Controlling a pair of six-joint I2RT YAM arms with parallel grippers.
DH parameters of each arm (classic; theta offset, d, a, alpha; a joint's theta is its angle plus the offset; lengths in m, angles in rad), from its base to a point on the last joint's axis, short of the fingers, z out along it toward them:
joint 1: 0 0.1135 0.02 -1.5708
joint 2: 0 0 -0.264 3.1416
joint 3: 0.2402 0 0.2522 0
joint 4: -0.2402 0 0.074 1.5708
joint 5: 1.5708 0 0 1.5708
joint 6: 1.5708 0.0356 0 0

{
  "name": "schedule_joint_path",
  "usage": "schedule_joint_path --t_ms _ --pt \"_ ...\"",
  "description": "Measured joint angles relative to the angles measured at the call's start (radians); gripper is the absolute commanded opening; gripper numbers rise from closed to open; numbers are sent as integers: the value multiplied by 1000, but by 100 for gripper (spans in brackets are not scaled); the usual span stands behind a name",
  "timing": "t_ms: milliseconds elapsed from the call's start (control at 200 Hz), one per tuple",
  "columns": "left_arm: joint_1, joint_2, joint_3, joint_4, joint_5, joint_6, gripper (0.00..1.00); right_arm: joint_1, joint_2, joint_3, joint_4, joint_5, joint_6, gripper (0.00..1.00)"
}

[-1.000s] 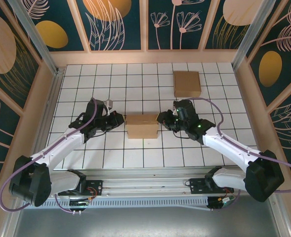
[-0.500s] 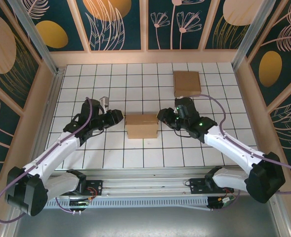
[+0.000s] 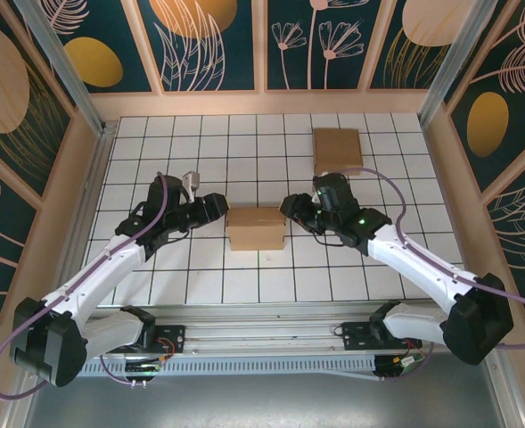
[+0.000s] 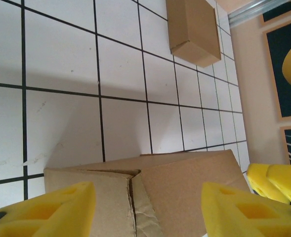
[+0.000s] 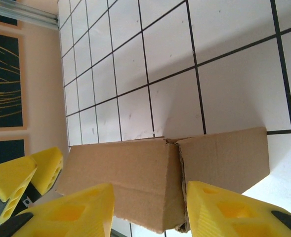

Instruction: Fold the paper box

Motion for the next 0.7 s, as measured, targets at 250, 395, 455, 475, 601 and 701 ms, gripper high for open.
schedule_joint_path --t_ms 250,395,455,475,601,701 --pt "-26 23 -13 1 15 12 29 1 16 0 0 -3 -17 31" --pt "-37 31 -27 7 17 13 20 2 16 -6 1 -3 -18 27" --pt "-40 31 -31 16 17 14 18 3 17 -14 1 -2 -18 26" --pt "-41 31 -34 19 17 14 18 3 18 -17 1 -2 -18 25" --pt "-41 31 -43 32 9 19 17 5 23 -30 4 3 -18 24" --pt "-45 31 -43 32 -8 34 18 5 27 -31 10 6 -18 24"
